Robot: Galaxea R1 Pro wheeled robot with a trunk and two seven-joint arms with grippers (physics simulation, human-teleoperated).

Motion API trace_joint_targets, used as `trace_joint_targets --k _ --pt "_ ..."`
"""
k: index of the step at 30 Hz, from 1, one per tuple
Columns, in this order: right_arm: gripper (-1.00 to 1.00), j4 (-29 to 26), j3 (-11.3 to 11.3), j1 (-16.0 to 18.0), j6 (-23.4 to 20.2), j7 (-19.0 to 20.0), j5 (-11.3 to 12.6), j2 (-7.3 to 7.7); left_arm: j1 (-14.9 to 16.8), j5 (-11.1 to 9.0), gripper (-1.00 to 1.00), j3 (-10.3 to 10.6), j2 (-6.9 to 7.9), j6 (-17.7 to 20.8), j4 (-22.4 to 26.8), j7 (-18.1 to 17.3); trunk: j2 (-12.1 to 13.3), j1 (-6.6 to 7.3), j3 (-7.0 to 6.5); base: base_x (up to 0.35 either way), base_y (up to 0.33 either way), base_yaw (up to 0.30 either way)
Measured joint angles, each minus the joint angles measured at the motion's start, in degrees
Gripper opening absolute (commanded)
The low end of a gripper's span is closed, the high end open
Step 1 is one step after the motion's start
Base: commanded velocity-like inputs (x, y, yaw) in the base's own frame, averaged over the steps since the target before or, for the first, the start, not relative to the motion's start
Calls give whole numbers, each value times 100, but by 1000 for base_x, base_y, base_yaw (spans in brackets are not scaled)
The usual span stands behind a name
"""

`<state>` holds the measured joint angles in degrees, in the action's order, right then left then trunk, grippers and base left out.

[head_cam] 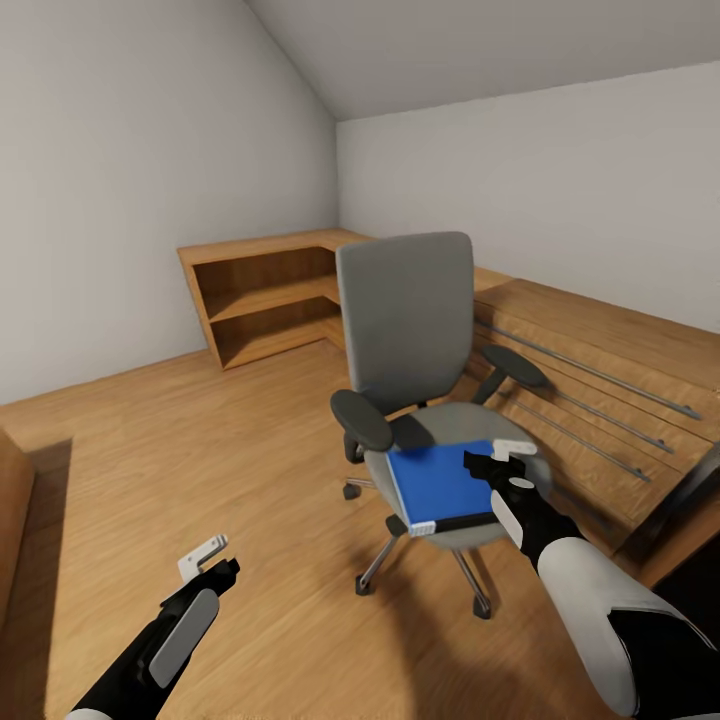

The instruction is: In the bedroom, organize the workspace by keeping the computer under the desk, ensuring the monitor is on the desk, placing the keyboard on the desk next to the monitor, placing the mouse on the desk next to the keyboard, moving the folder from the swivel chair onto the desk next to the mouse, stacking the notebook on top of the folder with the pen on top of the notebook, and positioning the swivel chair next to the desk.

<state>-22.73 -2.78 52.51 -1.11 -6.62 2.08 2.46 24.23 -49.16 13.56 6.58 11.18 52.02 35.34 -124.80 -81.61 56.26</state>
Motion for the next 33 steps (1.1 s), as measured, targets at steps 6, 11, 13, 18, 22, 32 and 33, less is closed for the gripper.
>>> trace_joint_targets --k 6,11,13,18,22,32,33 --pt "100 3 5 0 0 3 5 0 2 0 100 1 -3 0 0 -3 0 1 0 -45 0 0" --pt "100 17 7 1 1 3 -3 0 5 0 100 1 1 0 0 -4 0 2 -10 -6 0 0" --pt "100 43 4 4 4 4 -11 1 4 0 100 1 0 0 0 -4 0 2 -24 -1 0 0" --pt "100 72 9 -3 8 3 15 1 0 0 100 1 -4 0 1 -2 0 1 -64 0 0 0" --pt "100 72 9 -2 7 3 15 1 0 0 100 1 -6 0 1 -2 0 1 -100 0 0 0" --pt "100 72 9 -5 8 3 15 1 1 0 100 1 -7 0 -83 -8 0 1 -189 0 0 0" --pt "100 72 9 -5 8 4 19 1 2 0 100 2 -7 0 -89 -9 0 1 -197 0 0 0"
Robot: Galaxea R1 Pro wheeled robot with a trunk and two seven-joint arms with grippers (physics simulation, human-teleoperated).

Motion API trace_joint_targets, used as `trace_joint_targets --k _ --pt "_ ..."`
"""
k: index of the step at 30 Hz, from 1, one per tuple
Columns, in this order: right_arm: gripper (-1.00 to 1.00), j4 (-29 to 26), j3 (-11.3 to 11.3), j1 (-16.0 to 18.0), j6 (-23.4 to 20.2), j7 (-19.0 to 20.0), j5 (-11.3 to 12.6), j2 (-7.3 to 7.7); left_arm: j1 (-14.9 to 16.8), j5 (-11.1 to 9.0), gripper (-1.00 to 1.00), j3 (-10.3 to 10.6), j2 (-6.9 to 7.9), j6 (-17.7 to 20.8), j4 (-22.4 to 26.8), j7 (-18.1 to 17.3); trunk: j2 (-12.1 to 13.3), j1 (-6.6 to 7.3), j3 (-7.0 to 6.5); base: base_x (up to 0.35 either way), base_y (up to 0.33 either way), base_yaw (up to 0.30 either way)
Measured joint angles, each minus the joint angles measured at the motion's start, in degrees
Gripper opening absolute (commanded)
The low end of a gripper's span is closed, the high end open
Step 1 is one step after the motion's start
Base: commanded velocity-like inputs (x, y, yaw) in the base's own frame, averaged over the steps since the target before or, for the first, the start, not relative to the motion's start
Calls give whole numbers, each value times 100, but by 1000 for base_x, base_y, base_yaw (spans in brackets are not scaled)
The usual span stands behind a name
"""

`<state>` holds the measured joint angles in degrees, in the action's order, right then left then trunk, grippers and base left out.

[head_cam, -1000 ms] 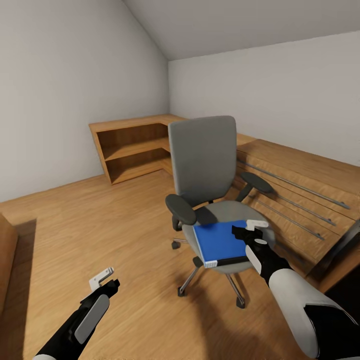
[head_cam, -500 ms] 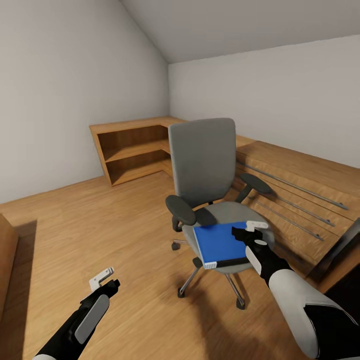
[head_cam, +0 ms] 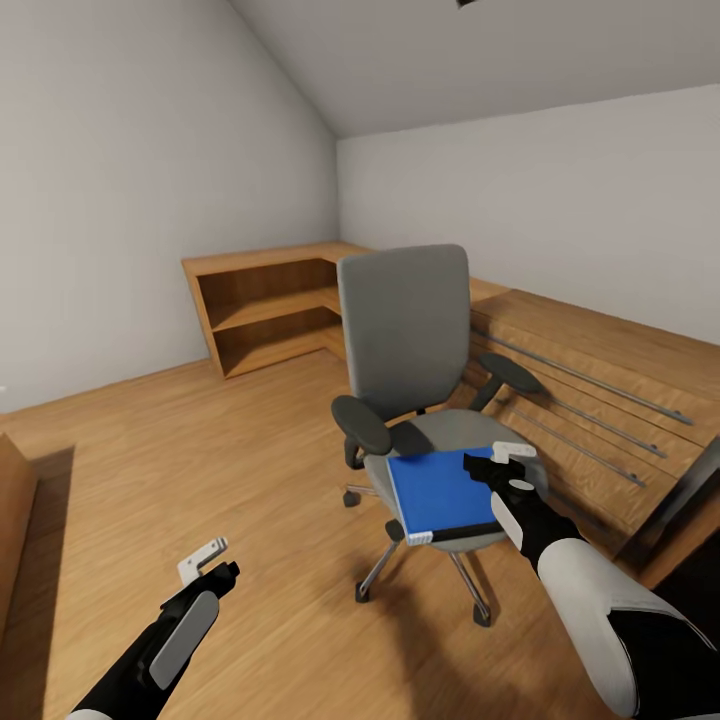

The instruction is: In the bedroom, organize the workspace by keeping the computer under the desk, ensuring the monitor is on the desk, placing the keyboard on the desk next to the monitor, placing the mouse on the desk next to the keyboard, moving the folder from the swivel chair onto the desk next to the mouse, stacking the notebook on top of the folder with the pen on top of the notebook, and positioning the swivel chair next to the desk.

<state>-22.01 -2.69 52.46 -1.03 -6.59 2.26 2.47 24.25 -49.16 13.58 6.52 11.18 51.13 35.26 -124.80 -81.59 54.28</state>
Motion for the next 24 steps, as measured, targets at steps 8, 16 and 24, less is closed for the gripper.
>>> trace_joint_targets --k 8,16,24 --pt "100 -6 0 0 3 0 11 0 0 0 100 2 -3 0 -7 0 0 0 -32 0 0 0" --pt "100 -7 6 -4 8 2 11 0 0 7 100 7 -48 -8 -7 7 0 2 -33 114 0 0" --pt "100 -1 8 -2 8 7 5 -8 -1 9 100 7 -91 -10 -7 1 0 3 -33 302 0 0"
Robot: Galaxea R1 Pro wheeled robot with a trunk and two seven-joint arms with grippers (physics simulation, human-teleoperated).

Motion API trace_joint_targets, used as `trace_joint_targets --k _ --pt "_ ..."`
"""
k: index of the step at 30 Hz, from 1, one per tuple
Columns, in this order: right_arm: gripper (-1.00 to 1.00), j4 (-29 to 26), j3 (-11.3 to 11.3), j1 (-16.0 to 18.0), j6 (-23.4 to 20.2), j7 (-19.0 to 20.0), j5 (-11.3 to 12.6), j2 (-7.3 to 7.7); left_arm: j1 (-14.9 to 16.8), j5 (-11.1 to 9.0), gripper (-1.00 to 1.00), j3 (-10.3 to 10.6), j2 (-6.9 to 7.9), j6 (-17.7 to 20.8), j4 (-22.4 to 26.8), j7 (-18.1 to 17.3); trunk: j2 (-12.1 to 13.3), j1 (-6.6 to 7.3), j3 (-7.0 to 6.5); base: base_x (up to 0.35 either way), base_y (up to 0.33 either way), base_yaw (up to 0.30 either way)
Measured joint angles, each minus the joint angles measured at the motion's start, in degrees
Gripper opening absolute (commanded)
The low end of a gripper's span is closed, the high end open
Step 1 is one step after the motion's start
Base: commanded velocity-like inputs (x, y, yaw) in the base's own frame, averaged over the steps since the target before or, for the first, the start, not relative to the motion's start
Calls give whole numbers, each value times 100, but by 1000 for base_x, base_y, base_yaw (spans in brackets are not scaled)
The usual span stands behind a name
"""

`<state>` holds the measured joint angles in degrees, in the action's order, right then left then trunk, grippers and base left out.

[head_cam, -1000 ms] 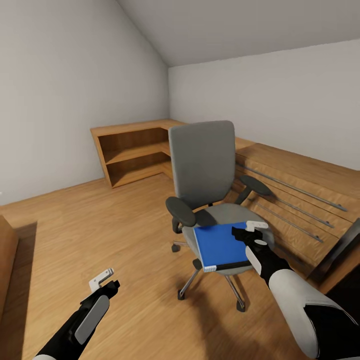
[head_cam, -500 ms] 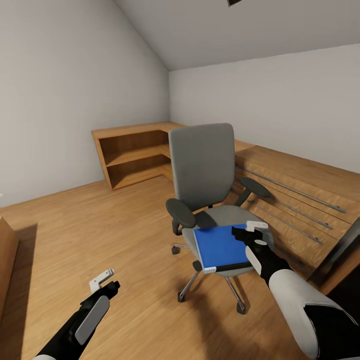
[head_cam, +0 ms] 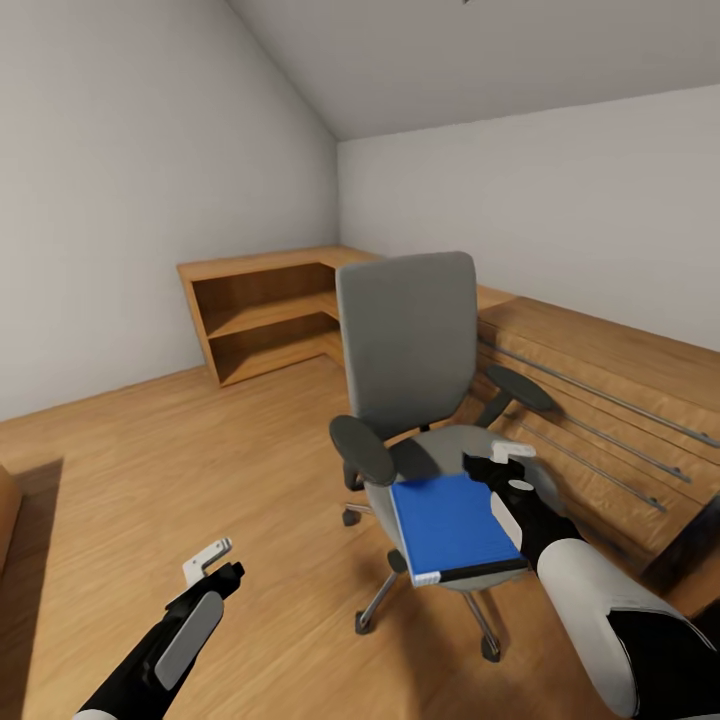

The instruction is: In the bedroom, organize the workspace by keeping the computer under the desk, ensuring the monitor is on the desk, placing the keyboard on the desk next to the monitor, placing the mouse on the desk next to the keyboard, moving the folder from the swivel chair onto the desk next to the mouse, stacking the notebook on top of the folder with the pen on top of the notebook, and positioning the swivel chair next to the desk.

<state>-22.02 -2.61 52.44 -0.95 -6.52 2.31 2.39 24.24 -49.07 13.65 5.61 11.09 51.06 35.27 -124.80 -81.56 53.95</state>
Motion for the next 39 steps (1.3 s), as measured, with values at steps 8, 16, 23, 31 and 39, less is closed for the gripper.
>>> trace_joint_targets --k 8,16,23,31,39 --pt "100 1 0 -3 0 -8 -1 -1 2 4 100 0 -15 8 -43 -1 0 -3 0 92 0 0" --pt "100 1 0 -1 -14 -20 -13 -1 0 19 100 -1 -24 3 -67 1 0 -3 0 16 0 0" --pt "100 2 7 0 -30 -24 -22 -1 -1 30 100 9 -31 -7 -70 -10 0 -1 0 188 0 0" --pt "100 2 11 1 -43 -33 -31 -1 2 25 100 12 -25 6 -70 -4 0 -3 0 61 0 0" --pt "100 6 25 2 -333 -96 -33 -1 1 18 100 9 -23 9 -71 -2 0 -3 0 8 0 0"
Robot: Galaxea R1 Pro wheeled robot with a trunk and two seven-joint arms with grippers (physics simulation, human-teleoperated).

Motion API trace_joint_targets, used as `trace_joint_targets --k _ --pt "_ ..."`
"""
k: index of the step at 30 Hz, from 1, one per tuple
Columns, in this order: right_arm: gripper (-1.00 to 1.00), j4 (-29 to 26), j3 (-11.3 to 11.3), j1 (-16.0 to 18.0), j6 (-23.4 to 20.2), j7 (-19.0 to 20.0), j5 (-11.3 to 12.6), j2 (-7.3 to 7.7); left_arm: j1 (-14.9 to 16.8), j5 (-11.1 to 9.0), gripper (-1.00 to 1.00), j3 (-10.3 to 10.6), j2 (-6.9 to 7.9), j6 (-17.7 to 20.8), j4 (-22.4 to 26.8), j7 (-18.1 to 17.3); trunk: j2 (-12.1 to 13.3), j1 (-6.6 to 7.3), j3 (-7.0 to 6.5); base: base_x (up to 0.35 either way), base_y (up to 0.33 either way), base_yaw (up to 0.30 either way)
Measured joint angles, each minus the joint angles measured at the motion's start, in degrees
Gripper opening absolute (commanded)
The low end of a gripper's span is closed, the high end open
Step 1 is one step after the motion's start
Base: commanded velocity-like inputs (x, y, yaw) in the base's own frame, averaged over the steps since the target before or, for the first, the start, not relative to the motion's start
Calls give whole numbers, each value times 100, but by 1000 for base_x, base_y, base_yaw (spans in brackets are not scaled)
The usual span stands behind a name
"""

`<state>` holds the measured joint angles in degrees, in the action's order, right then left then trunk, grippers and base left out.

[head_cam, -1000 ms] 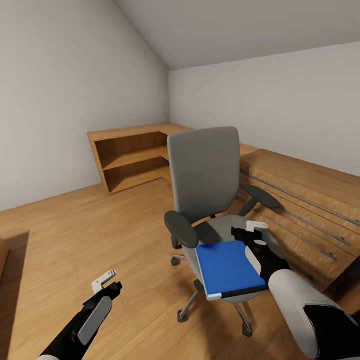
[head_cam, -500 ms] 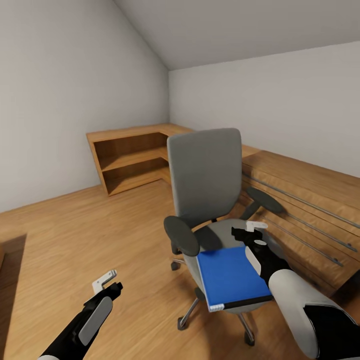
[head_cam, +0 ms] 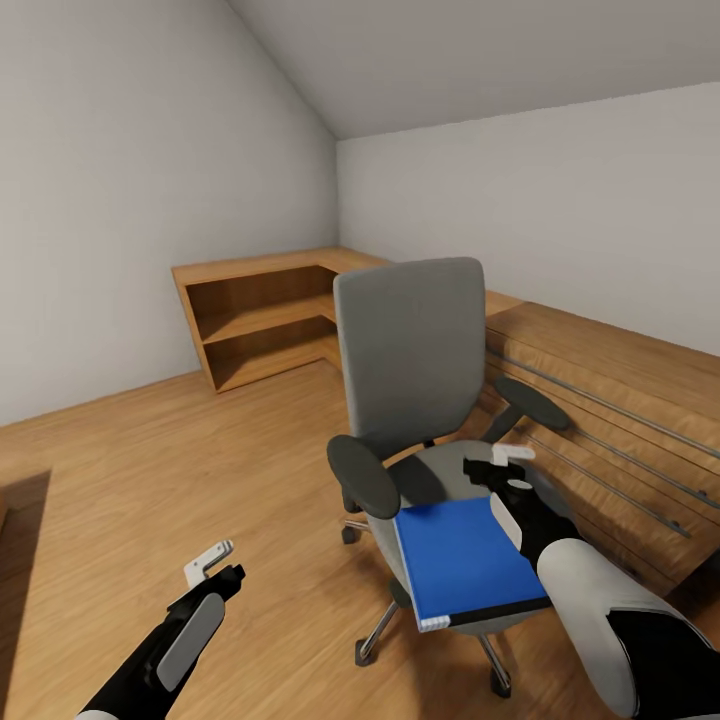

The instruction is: In the bedroom, organize the workspace by keeping the computer under the desk, ensuring the monitor is on the desk, placing the keyboard on the desk next to the monitor, placing the mouse on the desk next to the keyboard, moving the folder from the swivel chair onto the desk next to the mouse, stacking the notebook on top of the folder with the pen on top of the notebook, and positioning the swivel chair next to the desk.

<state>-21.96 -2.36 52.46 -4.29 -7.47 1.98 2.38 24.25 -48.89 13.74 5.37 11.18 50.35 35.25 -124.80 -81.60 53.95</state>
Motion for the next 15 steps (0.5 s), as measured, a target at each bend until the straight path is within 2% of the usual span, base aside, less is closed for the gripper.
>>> trace_joint_targets --k 10,15 --pt "100 1 6 -1 -601 -131 0 0 -2 -4 100 3 -3 0 -8 8 0 0 0 1 0 0" --pt "100 1 4 0 -627 -140 0 0 2 -2 100 1 -1 -1 -9 6 0 0 0 3 0 0"
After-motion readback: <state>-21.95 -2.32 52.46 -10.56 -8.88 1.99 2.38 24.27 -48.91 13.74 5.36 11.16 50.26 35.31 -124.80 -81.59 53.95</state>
